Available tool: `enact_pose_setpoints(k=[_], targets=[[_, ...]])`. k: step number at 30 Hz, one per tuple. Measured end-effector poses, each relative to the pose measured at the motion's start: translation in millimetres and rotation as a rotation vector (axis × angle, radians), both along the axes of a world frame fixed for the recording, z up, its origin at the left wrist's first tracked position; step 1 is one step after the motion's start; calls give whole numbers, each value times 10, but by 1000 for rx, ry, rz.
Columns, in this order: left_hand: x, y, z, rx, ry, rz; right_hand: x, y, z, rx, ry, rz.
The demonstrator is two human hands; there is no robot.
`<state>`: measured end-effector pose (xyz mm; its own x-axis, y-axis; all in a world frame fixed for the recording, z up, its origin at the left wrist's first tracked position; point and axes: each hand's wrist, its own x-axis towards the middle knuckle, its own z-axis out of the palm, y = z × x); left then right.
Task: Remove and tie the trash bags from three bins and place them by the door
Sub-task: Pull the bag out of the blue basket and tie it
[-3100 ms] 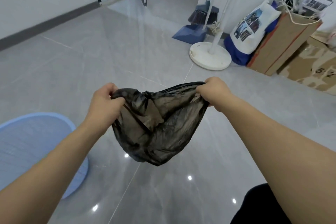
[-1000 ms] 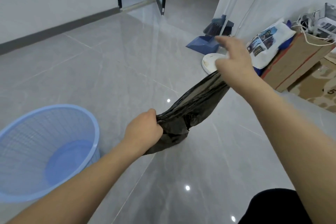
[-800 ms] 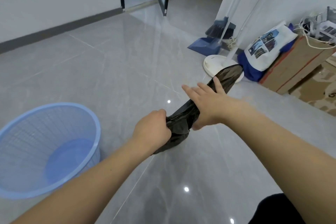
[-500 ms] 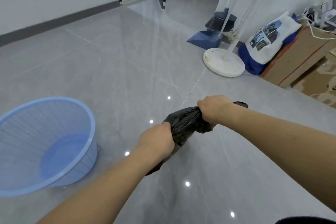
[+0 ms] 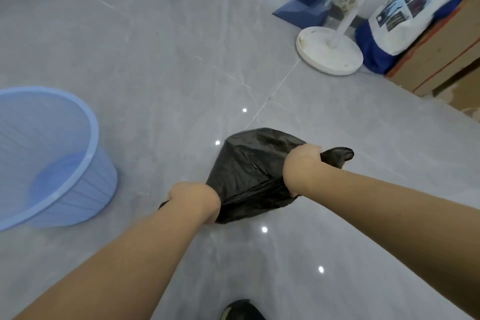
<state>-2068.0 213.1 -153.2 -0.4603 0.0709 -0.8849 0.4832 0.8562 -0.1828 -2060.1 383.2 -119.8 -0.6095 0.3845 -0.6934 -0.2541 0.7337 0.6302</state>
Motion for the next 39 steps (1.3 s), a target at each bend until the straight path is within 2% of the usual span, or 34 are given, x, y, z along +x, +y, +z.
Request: enact_pose_setpoints(k=[3,7,9,11,13,14,15,16,18,19,21,23,24,26,29,30,32,34,36,38,39], targets=[[-31,-69,-112,28,-18,39,-54,-25,18,93,23,177],[-257,-124,36,350,-7,407,-296,-24,239,182,2,265],[-372,-146,208,565,150,587,-436,1,389,224,12,227],[-436,-193,324,744,426,661,-497,30,545,184,28,163],[-400,-240,384,814,679,535,-488,61,693,47,53,73],[-354,-261,380,805,749,448,-488,90,738,-37,63,-41],[-306,-272,361,760,760,383,-481,120,766,-114,52,-210],[-261,-282,359,673,682,347,-485,157,763,-183,3,-382],[-200,-315,285,462,347,331,-475,260,664,-296,-136,-610],[-175,-318,247,403,134,387,-461,321,589,-396,-168,-687],[-124,-338,183,385,-237,577,-416,452,413,-729,-156,-915],[-103,-369,118,462,-427,729,-363,592,262,-1072,-108,-1136],[-113,-379,81,541,-445,793,-330,644,198,-1226,-79,-1237],[-150,-355,61,765,-360,988,-259,700,101,-1536,0,-1410],[-248,-269,121,1147,-47,1385,-163,662,15,-1991,34,-1585],[-275,-253,147,1262,106,1451,-128,615,-14,-2114,35,-1634],[-287,-226,198,1391,521,1337,-75,474,-95,-2255,103,-1744],[-274,-271,143,1325,837,1101,-32,346,-197,-2263,183,-1860],[-257,-342,-14,1052,907,826,-3,287,-301,-2259,177,-1985],[-212,-360,-121,675,798,459,-11,311,-364,-2244,200,-2069],[-200,-353,-157,579,760,335,-25,346,-386,-2226,240,-2089]])
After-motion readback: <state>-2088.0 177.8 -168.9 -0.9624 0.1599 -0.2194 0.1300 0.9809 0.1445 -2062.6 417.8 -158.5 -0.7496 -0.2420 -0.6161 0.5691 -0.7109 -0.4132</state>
